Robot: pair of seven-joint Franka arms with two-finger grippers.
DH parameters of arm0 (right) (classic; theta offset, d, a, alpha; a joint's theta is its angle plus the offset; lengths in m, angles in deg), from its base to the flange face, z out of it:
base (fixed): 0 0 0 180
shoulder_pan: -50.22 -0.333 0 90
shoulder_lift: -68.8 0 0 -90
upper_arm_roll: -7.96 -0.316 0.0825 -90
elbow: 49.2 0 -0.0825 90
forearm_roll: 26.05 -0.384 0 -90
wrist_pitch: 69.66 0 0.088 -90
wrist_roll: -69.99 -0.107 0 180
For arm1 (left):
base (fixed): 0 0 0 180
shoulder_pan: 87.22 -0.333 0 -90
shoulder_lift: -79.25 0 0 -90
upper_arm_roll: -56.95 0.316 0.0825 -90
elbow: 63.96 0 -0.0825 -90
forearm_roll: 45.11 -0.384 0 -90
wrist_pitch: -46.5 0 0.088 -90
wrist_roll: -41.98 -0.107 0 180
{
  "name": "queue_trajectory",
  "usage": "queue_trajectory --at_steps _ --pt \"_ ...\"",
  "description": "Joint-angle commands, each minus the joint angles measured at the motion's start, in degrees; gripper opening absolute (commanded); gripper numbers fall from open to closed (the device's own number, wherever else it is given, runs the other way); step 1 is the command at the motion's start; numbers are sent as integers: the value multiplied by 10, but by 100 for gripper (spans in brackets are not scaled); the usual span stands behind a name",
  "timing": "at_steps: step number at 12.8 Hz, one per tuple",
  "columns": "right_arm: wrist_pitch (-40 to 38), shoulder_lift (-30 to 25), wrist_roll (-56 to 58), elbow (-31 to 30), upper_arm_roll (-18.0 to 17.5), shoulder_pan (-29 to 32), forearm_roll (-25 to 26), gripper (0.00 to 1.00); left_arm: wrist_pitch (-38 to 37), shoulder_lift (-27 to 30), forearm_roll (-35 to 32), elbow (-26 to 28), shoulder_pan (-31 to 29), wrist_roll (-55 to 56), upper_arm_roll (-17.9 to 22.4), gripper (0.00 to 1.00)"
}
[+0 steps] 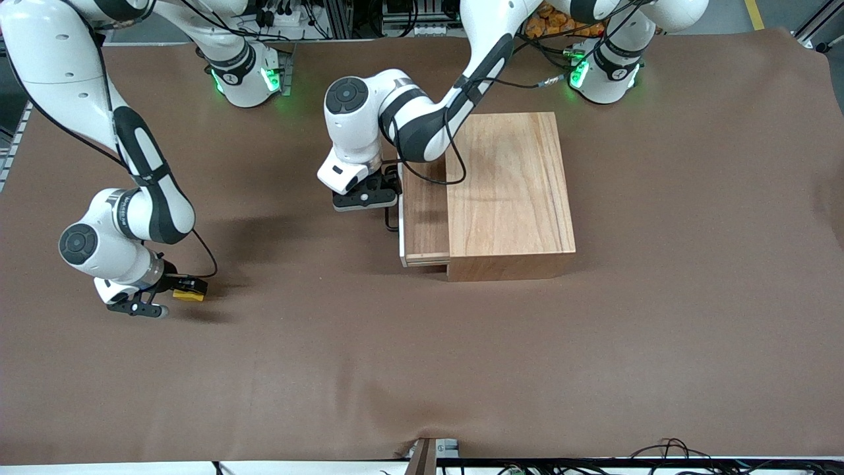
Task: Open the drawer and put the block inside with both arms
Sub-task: 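Grasp the yellow cube with the right gripper and lift it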
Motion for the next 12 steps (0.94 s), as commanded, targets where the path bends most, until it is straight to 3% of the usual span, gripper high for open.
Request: queue_trajectory --at_steps 1,4,8,12 --pt "9 -14 1 -14 -4 7 13 2 31 -12 18 -16 0 -6 1 100" --pt "-3 -18 86 10 -6 33 12 1 51 -15 17 -17 1 -2 -7 100" --pt "-132 -16 275 99 -5 51 5 1 61 -14 17 -17 4 13 -14 100" --pt "-142 -16 427 157 -4 64 8 1 60 -6 17 -17 5 27 -18 100"
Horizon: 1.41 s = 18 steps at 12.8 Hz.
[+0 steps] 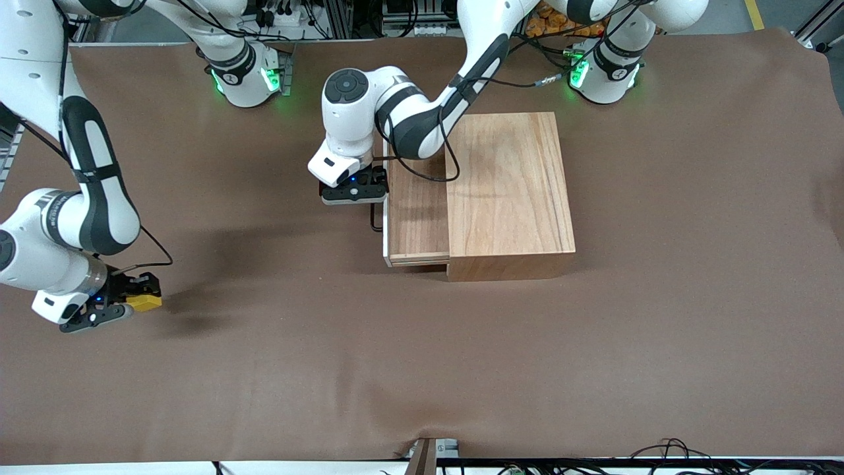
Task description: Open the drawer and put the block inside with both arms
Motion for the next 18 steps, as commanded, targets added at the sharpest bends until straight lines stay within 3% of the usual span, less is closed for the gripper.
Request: queue_trajectory --at_steps 1,3,7,10,12,14,18 --pt "-10 -7 98 33 -7 18 6 1 0 7 15 -15 6 19 -1 100" --pt "-71 -39 107 53 -10 26 -10 2 -57 36 14 -15 4 20 6 100" --pt "-226 -83 104 149 -10 24 -21 5 -188 151 -31 -2 -6 6 52 100" --pt "-331 -106 102 206 -13 21 -32 5 -311 232 -66 13 -81 -38 54 100" --pt "-400 -124 38 214 -14 8 -87 5 -338 278 -67 34 -134 -121 53 100" --pt "-411 -126 -56 214 -17 -27 -129 5 -351 319 -68 66 -180 -189 53 100" --pt "-409 -134 -166 206 -19 -124 -130 4 -351 412 -69 179 -246 -293 53 100"
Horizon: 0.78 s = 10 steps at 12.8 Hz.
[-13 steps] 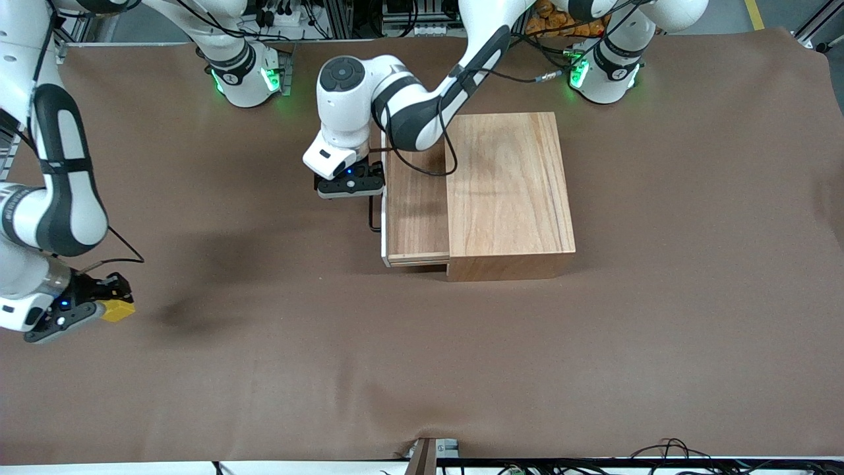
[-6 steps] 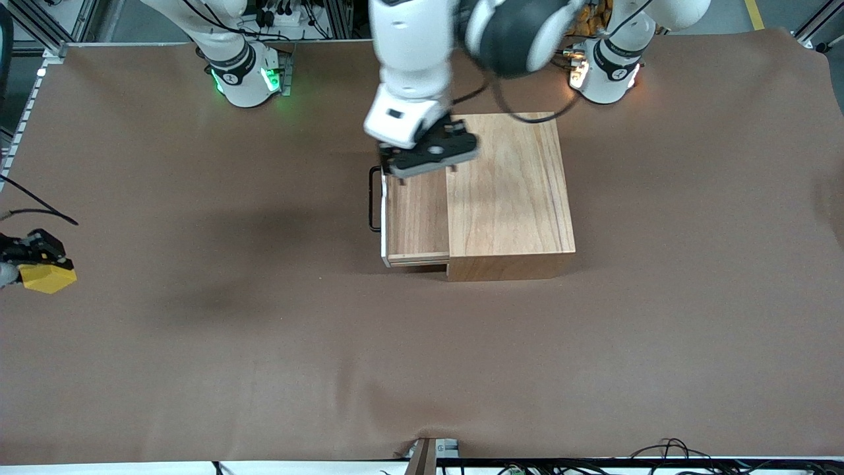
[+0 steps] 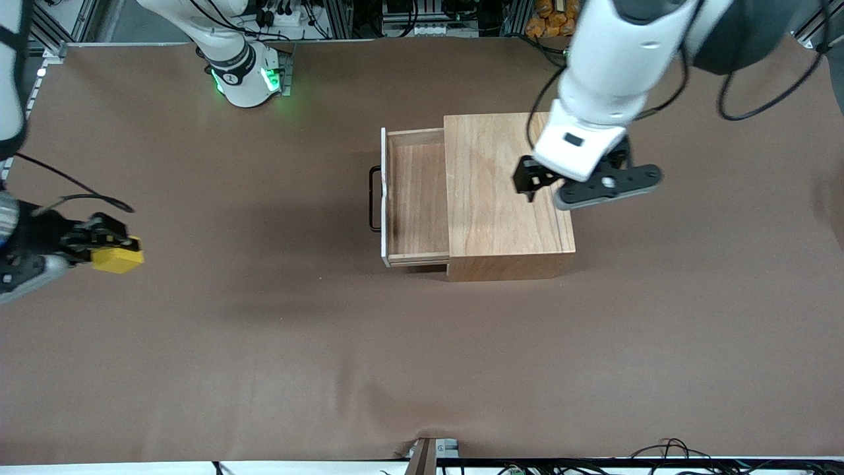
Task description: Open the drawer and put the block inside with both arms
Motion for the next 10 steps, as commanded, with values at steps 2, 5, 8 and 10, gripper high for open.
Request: queue_trajectory --at_steps 2,5,8,10 --pt "-1 -11 -107 -15 7 -81 -7 3 4 107 -21 134 -32 -55 -9 100" --pt "17 -10 -315 -20 8 -187 12 4 4 163 -49 194 -53 -92 -10 100" --pt "104 -2 -548 -62 7 -321 112 5 4 182 -49 215 -92 -116 -12 100" --pt "146 17 -590 -72 7 -362 112 5 4 193 -49 221 -119 -141 -13 100"
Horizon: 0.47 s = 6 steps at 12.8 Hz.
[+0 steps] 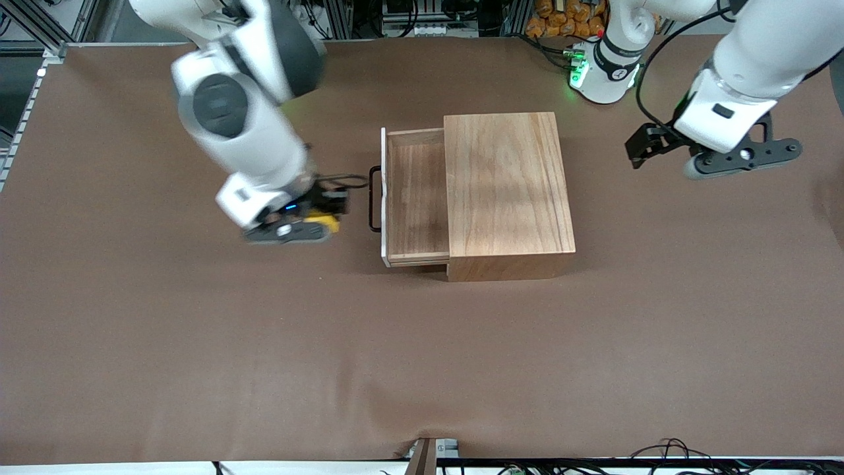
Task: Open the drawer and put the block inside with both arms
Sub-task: 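Lower the yellow cube into the open drawer and open the right gripper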
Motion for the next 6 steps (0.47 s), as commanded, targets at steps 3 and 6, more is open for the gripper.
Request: queue_trajectory --at_steps 3,6 --pt "83 53 -79 -17 8 -73 16 5 5 26 -9 16 -85 -120 -10 100" --pt "164 80 -135 -52 9 -113 18 5 5 23 -4 -1 -112 -188 -9 100"
